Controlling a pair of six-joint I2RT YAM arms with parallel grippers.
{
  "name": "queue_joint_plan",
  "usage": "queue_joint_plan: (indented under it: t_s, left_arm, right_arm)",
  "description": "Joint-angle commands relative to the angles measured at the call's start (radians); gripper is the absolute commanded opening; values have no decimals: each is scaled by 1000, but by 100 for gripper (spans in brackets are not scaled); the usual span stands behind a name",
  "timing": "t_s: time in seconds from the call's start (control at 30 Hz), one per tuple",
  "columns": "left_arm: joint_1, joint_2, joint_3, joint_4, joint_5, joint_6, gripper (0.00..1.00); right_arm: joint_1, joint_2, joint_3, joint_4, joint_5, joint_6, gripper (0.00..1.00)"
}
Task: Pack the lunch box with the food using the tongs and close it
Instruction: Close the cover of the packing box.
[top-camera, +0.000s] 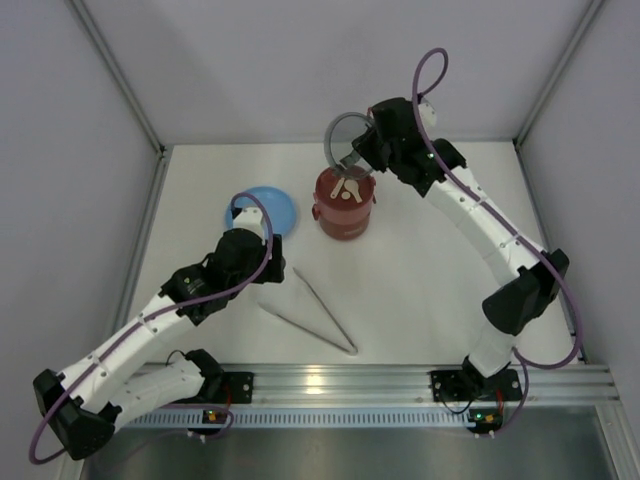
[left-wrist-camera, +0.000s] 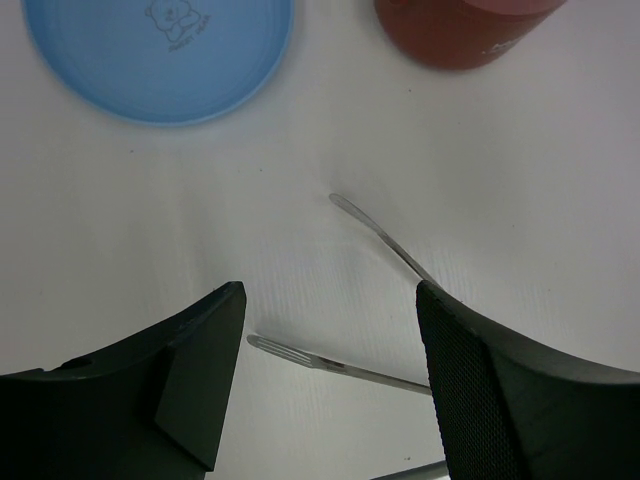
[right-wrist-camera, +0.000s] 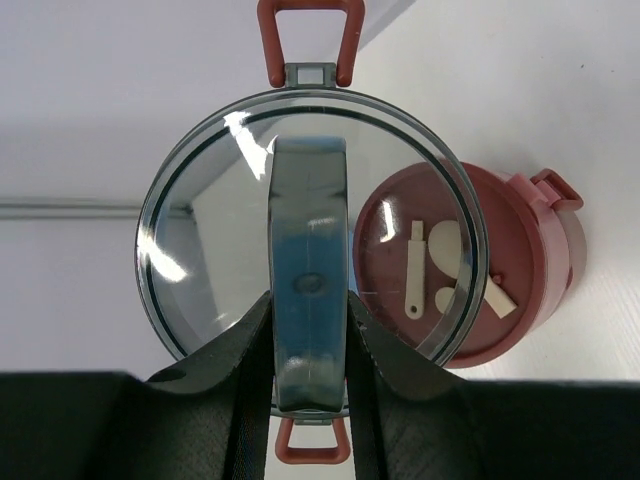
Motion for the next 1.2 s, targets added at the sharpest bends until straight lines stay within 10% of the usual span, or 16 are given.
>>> queue_joint_plan:
  t_s: [0.0,1.17]
  left_arm:
    - [-4,-32,28,28,-87,-27,74]
    - [-4,38,149,8,-168,6,75]
  right_arm:
    - [18,32,67,-60,91,114,0]
    - [21,147,216,-176,38,-80,0]
